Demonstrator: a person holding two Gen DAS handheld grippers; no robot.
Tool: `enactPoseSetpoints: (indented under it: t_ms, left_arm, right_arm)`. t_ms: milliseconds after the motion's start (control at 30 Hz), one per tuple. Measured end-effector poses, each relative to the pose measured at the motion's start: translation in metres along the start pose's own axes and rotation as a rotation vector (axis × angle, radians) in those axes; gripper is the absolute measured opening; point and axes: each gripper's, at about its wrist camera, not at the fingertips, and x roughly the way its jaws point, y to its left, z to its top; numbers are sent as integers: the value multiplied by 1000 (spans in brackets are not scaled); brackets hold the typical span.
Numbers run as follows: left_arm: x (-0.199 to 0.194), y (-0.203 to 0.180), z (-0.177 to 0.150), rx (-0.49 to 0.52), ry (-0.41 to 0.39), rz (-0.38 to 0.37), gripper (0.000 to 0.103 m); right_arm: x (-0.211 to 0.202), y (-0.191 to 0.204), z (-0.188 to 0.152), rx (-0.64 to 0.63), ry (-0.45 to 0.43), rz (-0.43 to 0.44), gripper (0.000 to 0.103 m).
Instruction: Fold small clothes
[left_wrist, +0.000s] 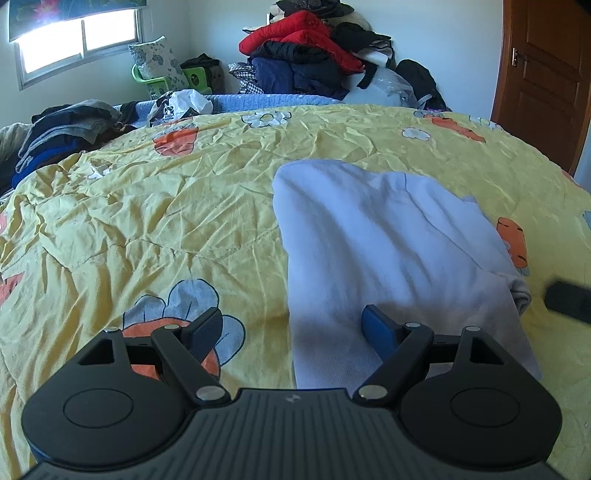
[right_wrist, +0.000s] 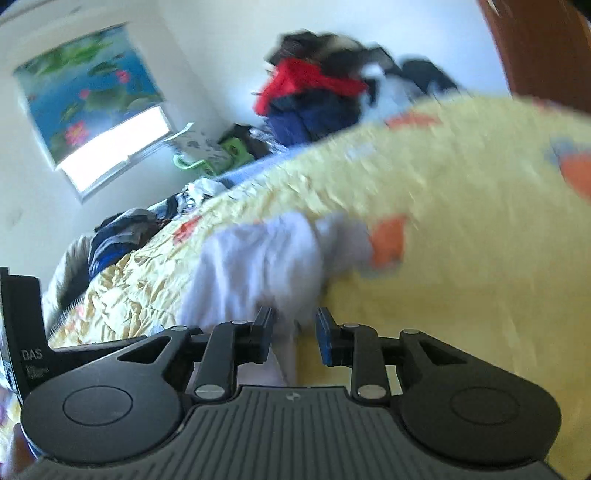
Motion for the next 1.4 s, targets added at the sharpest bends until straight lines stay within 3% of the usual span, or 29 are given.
enactPoseSetpoints:
  t_ms: [133, 267, 367, 433, 467, 567, 733, 833, 1000, 1100, 1167, 1200, 1233, 1267, 1300, 1367, 1400]
  left_arm:
    - [0, -2, -4, 14, -6, -1, 83]
    - [-5, 0, -6, 49, -16, -25, 84]
    - [-9, 11, -2, 34, -75, -41, 84]
    - [-3, 21, 6, -12, -68, -62, 84]
    - [2, 28, 10, -51, -54, -92, 84]
    - [17, 44, 18, -155, -10, -199, 84]
    - [44, 55, 25, -231, 70, -314, 84]
    - [53, 56, 27, -239, 67, -365, 85]
    - [64, 45, 30, -260, 59, -481, 98]
    - [66, 31, 32, -210, 33, -447, 98]
    - [66, 25, 31, -194, 12, -420, 97]
    - [65, 22, 29, -182, 2, -402, 95]
    - [64, 20, 29, -169, -8, -377, 84]
    - [62, 18, 27, -149, -19, -336, 71]
    - [62, 17, 27, -135, -26, -311, 67]
    - [62, 21, 27, -163, -29, -321, 47]
    - [62, 26, 27, -196, -26, -337, 42]
  right_arm:
    - [21, 23, 5, -99, 24, 48, 37]
    - [48, 19, -9, -129, 139, -24, 35]
    - [28, 12, -8, -80, 101, 9, 42]
    - [18, -2, 1, 4, 50, 41, 88]
    - [17, -10, 6, 40, 36, 45, 91]
    - [33, -34, 18, 125, 92, 90, 86]
    - [72, -66, 24, 314, 160, 197, 77]
    - [89, -64, 31, 304, 183, 241, 78]
    - [121, -46, 40, 242, 202, 276, 77]
    - [137, -35, 44, 215, 189, 284, 75]
    - [145, -29, 44, 173, 179, 275, 64]
    - [146, -27, 43, 156, 174, 267, 53]
    - [146, -27, 42, 148, 172, 257, 41]
    - [146, -30, 41, 152, 170, 250, 37]
    - [146, -36, 40, 175, 167, 251, 32]
    - [149, -49, 38, 246, 170, 280, 28]
    - [149, -51, 38, 260, 170, 286, 28]
